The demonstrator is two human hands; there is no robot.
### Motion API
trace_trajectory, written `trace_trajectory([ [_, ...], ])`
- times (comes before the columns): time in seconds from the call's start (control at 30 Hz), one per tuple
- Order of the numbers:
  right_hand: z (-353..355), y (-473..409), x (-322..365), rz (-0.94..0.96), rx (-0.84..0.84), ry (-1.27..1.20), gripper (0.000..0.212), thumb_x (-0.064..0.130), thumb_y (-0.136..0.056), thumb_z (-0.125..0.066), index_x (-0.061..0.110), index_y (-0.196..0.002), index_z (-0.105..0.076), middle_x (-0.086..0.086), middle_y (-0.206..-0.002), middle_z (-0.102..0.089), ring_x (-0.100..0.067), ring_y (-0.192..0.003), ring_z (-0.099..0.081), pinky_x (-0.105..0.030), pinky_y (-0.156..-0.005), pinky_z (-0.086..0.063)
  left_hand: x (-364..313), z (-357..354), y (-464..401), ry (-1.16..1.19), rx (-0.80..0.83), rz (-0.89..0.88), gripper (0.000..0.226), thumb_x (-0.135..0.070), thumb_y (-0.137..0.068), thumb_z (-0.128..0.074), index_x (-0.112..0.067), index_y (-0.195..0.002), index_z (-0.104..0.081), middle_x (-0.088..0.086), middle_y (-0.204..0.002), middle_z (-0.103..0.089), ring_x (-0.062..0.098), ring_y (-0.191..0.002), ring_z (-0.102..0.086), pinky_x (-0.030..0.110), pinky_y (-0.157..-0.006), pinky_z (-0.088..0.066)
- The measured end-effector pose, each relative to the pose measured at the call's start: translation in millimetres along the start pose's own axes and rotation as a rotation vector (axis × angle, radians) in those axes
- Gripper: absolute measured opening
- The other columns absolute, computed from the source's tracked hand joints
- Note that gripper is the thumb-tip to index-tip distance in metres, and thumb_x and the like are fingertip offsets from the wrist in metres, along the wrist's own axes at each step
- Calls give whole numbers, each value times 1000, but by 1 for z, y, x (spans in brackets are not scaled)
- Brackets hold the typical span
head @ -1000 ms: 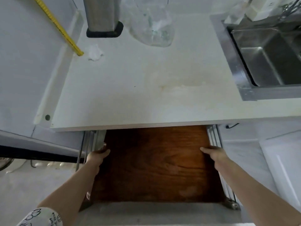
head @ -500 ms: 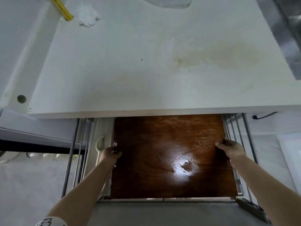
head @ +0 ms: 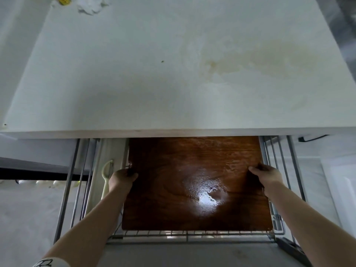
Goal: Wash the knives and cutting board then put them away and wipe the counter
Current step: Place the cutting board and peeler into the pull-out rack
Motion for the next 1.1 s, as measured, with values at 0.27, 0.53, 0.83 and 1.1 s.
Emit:
trace_trajectory([
  [0.27,5,4,-10,18,-64,142,46,23,-85,-66,13,-129,-56,-14,-124,-61,-36,-109,-58,-35,-71,-47,-6,-11,0,-120,-31,-3,25,-27,-87,-65,-9,-103,-73,13,-97,-72,29,-88,-66,29,-68,-43],
  [0.53,3,8,-4,111,-26,341,43,29,-90,-58,11,-129,-53,-15,-119,-63,-35,-103,-60,-36,-75,-48,-2,-17,7,-141,-68,47,27,-27,-90,-60,-15,-114,-68,12,-102,-70,28,-85,-61,29,-63,-37],
  [0.83,4,10,-10,125,39,371,47,21,-83,-68,9,-126,-52,-15,-121,-62,-36,-110,-58,-44,-92,-46,-12,-22,39,20,-106,33,38,-27,-90,-62,-11,-124,-59,13,-116,-66,31,-104,-61,31,-75,-44],
  [1.1,3,46,-11,139,121,428,56,25,-84,-68,10,-133,-49,-15,-130,-57,-34,-117,-54,-39,-96,-44,-26,-21,76,-131,-9,-6,40,-42,-95,-47,-13,-119,-62,12,-113,-65,30,-103,-60,30,-74,-40],
])
Point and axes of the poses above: each hand's wrist, its own y-axis away from the middle knuckle, its own z-axis out of the back of the hand, x = y × z, the point moved 5 cm from there along -y, towards the middle knuckle
